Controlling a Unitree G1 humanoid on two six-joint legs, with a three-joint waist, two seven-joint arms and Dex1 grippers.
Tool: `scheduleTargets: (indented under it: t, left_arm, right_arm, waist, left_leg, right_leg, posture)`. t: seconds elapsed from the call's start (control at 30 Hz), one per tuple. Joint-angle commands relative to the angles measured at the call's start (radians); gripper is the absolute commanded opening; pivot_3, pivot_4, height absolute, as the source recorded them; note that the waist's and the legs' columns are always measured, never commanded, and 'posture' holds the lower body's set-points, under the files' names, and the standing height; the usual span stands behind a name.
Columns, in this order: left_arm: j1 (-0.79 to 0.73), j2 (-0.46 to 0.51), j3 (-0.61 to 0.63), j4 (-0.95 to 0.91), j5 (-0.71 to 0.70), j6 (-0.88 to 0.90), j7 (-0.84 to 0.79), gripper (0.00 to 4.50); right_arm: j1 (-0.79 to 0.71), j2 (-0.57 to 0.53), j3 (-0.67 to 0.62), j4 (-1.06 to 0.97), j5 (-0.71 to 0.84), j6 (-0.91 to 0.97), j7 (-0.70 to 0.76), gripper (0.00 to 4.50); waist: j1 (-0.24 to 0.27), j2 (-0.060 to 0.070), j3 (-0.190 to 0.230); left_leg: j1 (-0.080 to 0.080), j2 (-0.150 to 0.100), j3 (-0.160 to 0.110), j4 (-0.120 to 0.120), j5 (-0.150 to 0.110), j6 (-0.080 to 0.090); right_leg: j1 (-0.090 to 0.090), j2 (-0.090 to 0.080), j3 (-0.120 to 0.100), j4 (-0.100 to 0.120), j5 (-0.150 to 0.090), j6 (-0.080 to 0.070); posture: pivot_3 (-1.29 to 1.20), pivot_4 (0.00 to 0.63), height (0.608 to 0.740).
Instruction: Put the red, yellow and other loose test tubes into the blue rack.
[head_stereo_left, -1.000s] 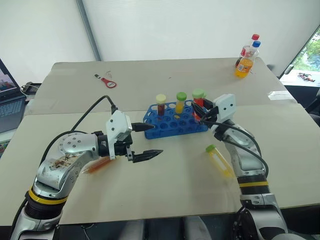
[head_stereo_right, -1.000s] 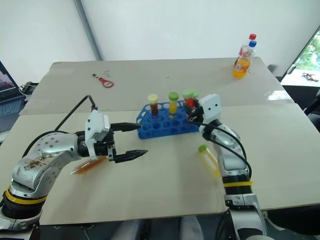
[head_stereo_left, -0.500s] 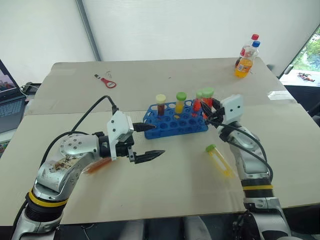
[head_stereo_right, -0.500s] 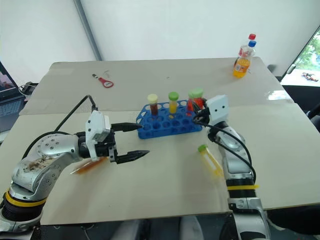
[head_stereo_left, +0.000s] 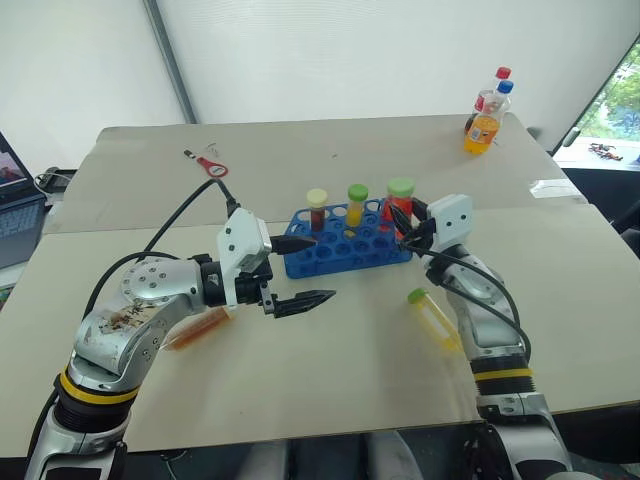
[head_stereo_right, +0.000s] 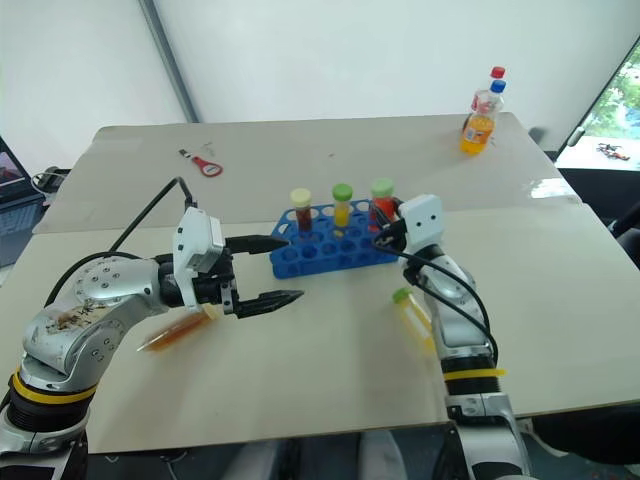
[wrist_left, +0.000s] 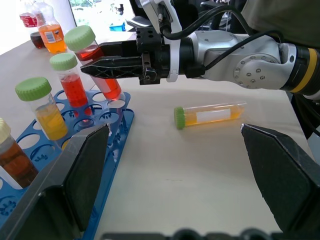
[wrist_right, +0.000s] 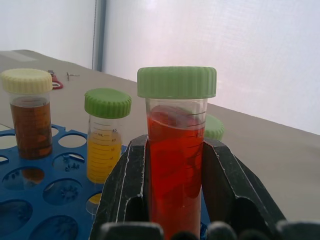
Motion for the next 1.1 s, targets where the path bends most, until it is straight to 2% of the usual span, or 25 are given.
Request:
scheduleTargets:
  t: [0.03,0.5,0.53,0.77,0.9,1.1]
  left_arm:
    - [-0.020,-0.001,0.003,-0.030,-0.016,0.003,0.006,4.50]
    - [-0.036,-0.013,-0.009,-0.009,-0.002,-0.001,0.009,4.50]
    - [-0.037,-0.015,-0.010,-0.007,0.000,-0.001,0.011,4.50]
    - [-0.034,-0.029,-0.016,-0.011,0.005,0.004,0.031,4.50]
    - [-0.020,-0.021,-0.009,-0.013,0.005,-0.001,0.031,4.50]
    - [0.037,0.072,-0.018,-0.010,0.052,-0.077,-0.073,4.50]
  right_arm:
    - [0.004,0.012,0.007,-0.039,-0.001,-0.020,-0.013,1.00]
    - [0.030,0.070,-0.032,-0.032,0.030,-0.017,-0.092,1.00]
    - [0.034,0.068,-0.036,-0.038,0.035,-0.013,-0.089,2.05]
    - [0.080,0.009,-0.053,-0.131,0.040,0.070,-0.075,4.45]
    - [0.157,-0.092,-0.072,-0.334,0.094,0.263,-0.015,4.48]
    - [0.261,-0.322,-0.137,-0.760,0.254,0.745,0.048,4.48]
  waist:
    - [0.000,0.000,0.000]
    - [-0.002,0.000,0.000]
    - [-0.001,0.000,0.000]
    - [0.000,0.000,0.000]
    - [0.004,0.000,0.000]
    - [0.004,0.000,0.000]
  left_leg:
    - [0.000,0.000,0.000,0.000,0.000,0.000]
    - [0.001,0.000,0.000,-0.002,0.000,0.000]
    - [0.001,0.000,0.000,-0.002,0.000,0.000]
    - [0.000,0.000,0.000,-0.002,0.000,0.000]
    - [0.000,0.000,0.000,-0.002,0.000,0.000]
    - [0.000,0.000,0.000,-0.003,0.000,0.000]
  right_leg:
    - [0.000,0.000,0.000,0.000,0.000,0.000]
    - [0.000,0.000,0.000,0.000,0.000,0.000]
    - [0.000,0.000,0.000,0.000,0.000,0.000]
    - [-0.001,0.000,0.001,0.000,0.000,0.000]
    - [0.000,0.000,0.000,0.000,0.000,0.000]
    - [-0.001,0.000,0.001,-0.001,0.000,0.000]
  posture:
    - [0.00,0.150,0.740]
    - [0.00,0.150,0.740]
    - [0.00,0.150,0.740]
    - [0.00,0.150,0.740]
    - [0.00,0.150,0.740]
    - [0.00,0.150,0.740]
